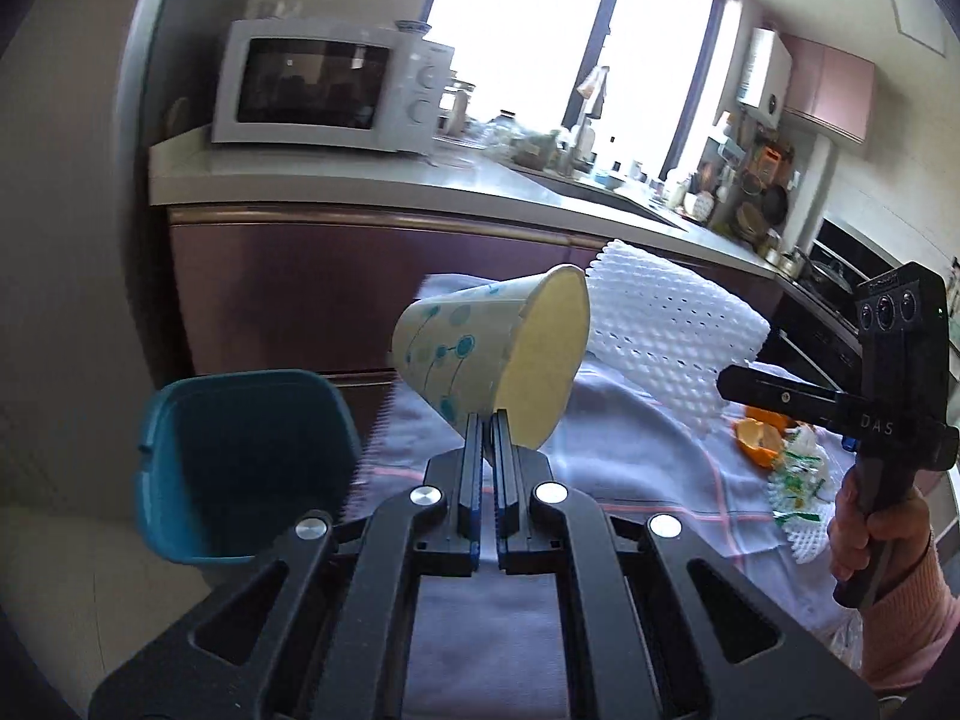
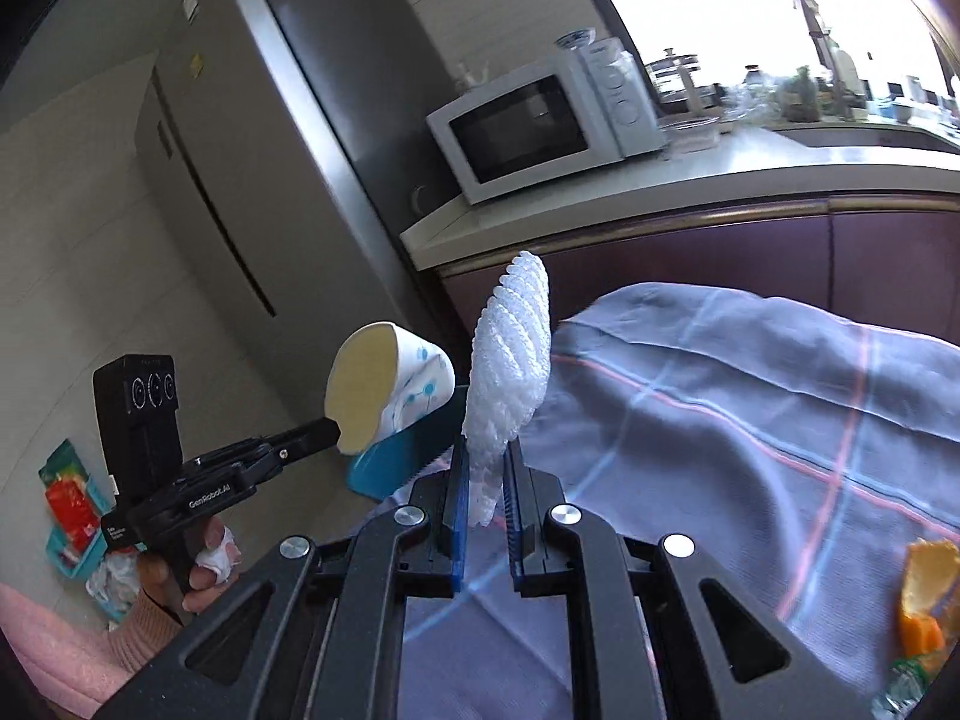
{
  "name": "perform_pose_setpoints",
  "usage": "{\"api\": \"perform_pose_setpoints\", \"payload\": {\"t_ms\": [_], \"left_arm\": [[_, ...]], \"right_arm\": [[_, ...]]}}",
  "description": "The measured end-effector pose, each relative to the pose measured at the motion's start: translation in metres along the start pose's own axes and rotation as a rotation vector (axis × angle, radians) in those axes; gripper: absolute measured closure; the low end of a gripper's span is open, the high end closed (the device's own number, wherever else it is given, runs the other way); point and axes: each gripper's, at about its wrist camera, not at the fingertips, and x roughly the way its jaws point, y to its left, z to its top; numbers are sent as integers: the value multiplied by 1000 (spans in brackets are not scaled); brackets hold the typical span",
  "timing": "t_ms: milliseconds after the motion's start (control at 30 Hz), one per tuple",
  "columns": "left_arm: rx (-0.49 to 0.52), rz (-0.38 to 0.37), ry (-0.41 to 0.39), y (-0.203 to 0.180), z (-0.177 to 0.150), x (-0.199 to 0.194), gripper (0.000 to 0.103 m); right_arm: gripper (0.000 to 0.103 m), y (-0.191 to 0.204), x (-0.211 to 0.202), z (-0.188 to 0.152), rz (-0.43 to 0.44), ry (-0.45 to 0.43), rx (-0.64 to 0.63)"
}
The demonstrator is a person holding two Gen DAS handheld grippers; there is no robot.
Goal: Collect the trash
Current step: 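Carry the cup and foam net to the teal bin and release both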
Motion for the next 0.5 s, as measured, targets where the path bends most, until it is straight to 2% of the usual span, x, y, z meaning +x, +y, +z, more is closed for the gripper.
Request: {"api": "perform_pose_setpoints", "payload": {"t_ms": [167, 367, 500], "left_arm": [[-70, 111, 30, 68, -5, -3, 100], [-107, 198, 99, 110, -17, 23, 100], [-118, 226, 143, 129, -21, 42, 99]], "right_arm": [[94, 32, 75, 5, 71, 132, -54], [93, 49, 135, 7, 64, 231, -68], [94, 52, 163, 8, 35, 283, -67]]}}
